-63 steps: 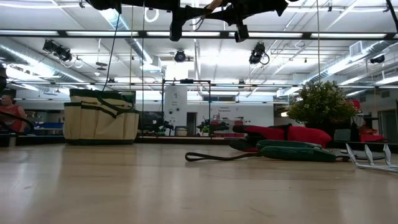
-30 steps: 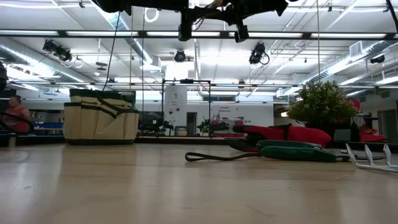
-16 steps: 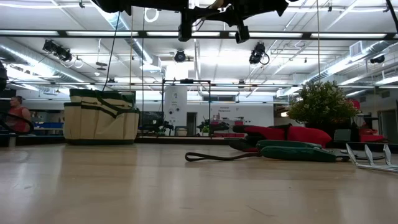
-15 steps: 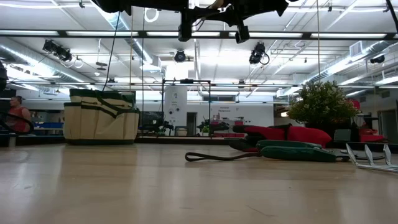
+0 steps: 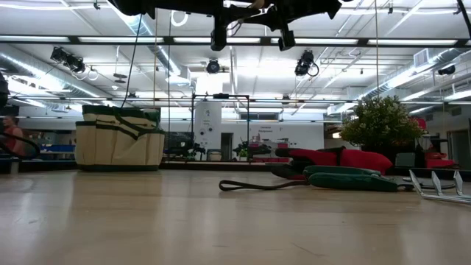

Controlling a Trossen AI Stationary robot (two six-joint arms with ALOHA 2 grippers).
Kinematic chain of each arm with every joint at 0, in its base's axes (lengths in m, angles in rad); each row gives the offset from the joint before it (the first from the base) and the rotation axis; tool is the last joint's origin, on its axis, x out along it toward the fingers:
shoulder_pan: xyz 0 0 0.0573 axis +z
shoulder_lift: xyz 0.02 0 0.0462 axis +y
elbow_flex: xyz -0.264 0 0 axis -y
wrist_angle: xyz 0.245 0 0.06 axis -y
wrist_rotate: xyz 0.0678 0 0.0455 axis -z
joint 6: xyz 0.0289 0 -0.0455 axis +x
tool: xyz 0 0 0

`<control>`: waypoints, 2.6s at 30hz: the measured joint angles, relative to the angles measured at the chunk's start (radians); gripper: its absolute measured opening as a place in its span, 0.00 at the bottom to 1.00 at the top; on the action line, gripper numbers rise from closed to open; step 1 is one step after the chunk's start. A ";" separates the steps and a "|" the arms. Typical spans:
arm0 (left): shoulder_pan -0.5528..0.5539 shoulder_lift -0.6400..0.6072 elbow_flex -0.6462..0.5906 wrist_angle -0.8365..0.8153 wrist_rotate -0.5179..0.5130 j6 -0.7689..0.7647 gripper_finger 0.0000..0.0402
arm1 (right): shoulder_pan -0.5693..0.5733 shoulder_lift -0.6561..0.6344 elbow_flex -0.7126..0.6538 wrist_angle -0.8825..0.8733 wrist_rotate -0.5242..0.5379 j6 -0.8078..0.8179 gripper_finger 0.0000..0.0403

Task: Pick & Place Garden tools in Gardening bag
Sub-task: Put the top brown hand rake into the gardening bag

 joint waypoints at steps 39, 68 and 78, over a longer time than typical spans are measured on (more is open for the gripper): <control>-0.041 0.000 0.000 -0.002 -0.083 -0.039 0.21 | -0.071 -0.005 0.000 -0.009 -0.043 -0.039 0.49; -0.016 -0.080 0.000 0.021 0.026 -0.428 0.21 | -0.115 -0.042 0.000 -0.013 -0.041 -0.110 0.49; -0.015 -0.227 0.001 -0.164 -0.007 -0.518 0.21 | -0.115 -0.042 0.000 -0.012 -0.041 -0.121 0.49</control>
